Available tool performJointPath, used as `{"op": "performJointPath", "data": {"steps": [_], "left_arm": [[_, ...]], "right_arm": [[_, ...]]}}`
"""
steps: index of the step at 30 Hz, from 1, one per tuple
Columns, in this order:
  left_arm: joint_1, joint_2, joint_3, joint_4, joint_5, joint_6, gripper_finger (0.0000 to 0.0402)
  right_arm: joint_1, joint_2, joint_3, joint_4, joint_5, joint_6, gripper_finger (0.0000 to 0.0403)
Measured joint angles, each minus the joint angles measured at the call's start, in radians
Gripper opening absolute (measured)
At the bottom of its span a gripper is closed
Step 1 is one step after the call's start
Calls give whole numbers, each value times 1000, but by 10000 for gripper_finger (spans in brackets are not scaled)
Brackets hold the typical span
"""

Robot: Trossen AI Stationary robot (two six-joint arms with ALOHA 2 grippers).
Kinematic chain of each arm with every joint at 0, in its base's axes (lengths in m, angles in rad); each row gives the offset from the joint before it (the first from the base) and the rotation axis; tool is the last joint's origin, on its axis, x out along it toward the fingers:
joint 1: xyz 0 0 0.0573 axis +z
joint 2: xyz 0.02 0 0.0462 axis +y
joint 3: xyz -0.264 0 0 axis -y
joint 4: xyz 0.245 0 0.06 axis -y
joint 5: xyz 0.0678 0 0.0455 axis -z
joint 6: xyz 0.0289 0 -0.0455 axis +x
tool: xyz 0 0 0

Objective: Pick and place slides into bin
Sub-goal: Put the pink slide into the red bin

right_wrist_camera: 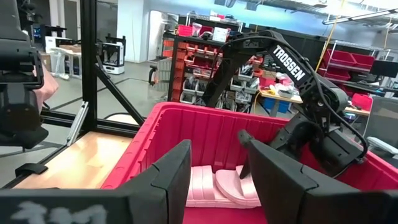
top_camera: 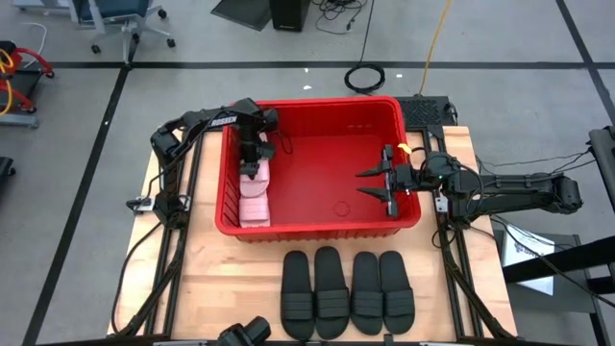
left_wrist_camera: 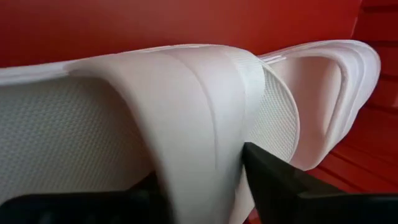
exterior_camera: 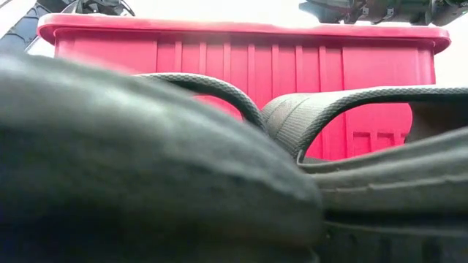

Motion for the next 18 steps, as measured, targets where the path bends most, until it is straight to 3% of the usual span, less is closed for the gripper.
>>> {"op": "performJointPath", "data": {"steps": [8,18], "left_arm": [[-32,0,1,2,-69,-37,199],[-54,-5,2,2,-105,-66,209]], "right_arm": [[0,0,0,-3,0,-1,150],[0,0,0,-3,-1,-2,150]]}}
